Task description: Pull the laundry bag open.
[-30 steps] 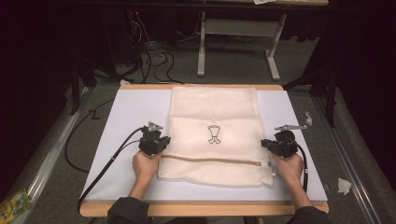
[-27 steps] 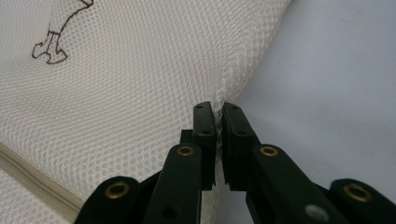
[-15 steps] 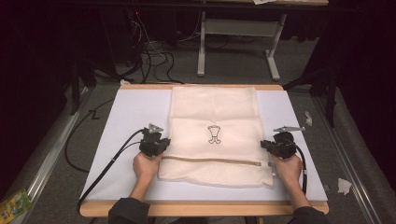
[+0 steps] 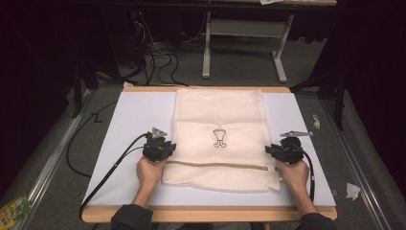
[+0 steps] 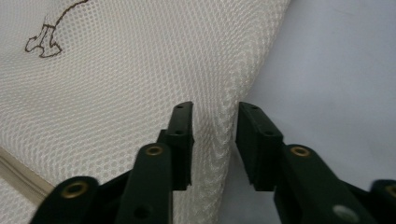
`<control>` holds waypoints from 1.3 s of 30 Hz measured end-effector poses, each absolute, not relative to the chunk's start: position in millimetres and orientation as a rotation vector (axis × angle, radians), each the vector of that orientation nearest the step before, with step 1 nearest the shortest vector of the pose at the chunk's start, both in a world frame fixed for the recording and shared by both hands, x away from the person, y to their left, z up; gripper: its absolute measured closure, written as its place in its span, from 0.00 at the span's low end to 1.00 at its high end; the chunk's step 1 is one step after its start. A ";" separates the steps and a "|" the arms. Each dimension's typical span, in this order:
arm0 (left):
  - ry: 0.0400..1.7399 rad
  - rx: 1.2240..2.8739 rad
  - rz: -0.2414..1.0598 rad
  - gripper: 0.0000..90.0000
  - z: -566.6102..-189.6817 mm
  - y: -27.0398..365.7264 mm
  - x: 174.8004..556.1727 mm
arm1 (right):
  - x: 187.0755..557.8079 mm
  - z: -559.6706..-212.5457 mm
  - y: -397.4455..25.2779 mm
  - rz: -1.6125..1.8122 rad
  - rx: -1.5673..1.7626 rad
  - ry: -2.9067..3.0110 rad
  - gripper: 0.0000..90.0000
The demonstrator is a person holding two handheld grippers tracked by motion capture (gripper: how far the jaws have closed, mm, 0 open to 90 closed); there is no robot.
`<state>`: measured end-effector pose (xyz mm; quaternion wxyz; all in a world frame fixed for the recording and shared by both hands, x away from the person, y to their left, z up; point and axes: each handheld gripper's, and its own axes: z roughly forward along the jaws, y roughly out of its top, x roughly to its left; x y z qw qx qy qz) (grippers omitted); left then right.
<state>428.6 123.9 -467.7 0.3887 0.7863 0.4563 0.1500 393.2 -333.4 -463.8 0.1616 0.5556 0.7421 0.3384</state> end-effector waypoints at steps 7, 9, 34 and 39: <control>1.119 2.000 0.437 0.73 -464.9 130.9 416.7 | 388.3 -463.4 -330.7 0.982 1.551 2.117 0.62; 1.103 2.000 0.435 0.70 -464.7 130.7 411.9 | 384.7 -463.5 -330.3 0.993 1.546 2.112 0.61; 0.912 2.060 0.341 0.59 -466.4 61.7 371.7 | 359.7 -473.9 -326.0 1.019 1.576 2.117 0.46; 0.858 2.089 0.325 0.58 -461.2 32.1 373.8 | 358.1 -474.1 -317.0 0.914 1.501 2.136 0.51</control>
